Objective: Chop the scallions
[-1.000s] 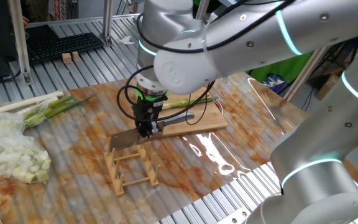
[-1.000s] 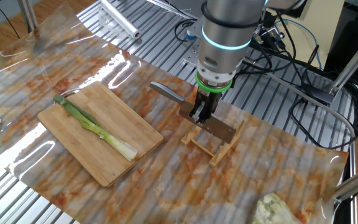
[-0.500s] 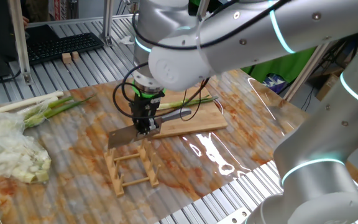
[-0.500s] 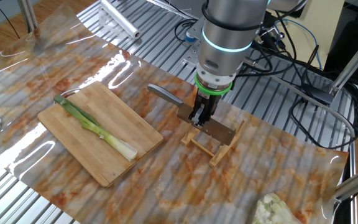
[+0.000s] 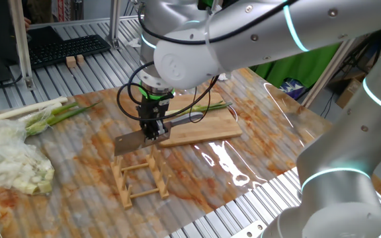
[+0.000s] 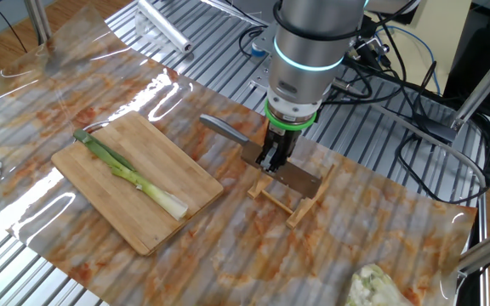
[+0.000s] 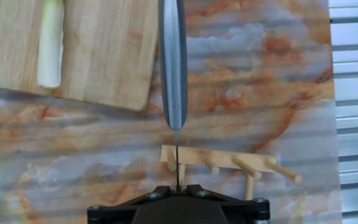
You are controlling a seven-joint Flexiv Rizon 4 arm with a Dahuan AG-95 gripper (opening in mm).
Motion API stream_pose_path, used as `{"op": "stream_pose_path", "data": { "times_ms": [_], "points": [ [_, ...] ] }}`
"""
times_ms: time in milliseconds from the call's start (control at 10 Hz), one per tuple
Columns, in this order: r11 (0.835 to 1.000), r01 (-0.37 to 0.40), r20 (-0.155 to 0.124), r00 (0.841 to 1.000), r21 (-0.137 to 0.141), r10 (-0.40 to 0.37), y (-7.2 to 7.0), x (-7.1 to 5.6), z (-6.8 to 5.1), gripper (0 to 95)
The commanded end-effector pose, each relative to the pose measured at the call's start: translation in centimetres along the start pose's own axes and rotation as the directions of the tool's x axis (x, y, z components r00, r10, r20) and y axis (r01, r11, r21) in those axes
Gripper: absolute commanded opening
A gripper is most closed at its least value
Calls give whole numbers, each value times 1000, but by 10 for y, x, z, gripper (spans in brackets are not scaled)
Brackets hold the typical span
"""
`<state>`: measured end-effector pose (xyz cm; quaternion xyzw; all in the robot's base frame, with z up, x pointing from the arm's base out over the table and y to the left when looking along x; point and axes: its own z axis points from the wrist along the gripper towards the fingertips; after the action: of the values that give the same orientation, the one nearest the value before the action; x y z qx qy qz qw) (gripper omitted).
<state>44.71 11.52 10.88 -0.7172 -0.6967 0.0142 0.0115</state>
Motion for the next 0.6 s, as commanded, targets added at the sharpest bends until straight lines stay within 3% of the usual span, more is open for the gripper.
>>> {"op": "stream_pose_path", "data": {
  "times_ms": [100, 600],
  "points": [
    [1000, 6, -1, 1000, 1, -6, -1, 0, -1, 0],
    [1000, 21, 1, 1000, 16, -21, 5, 0, -5, 0]
  ]
}}
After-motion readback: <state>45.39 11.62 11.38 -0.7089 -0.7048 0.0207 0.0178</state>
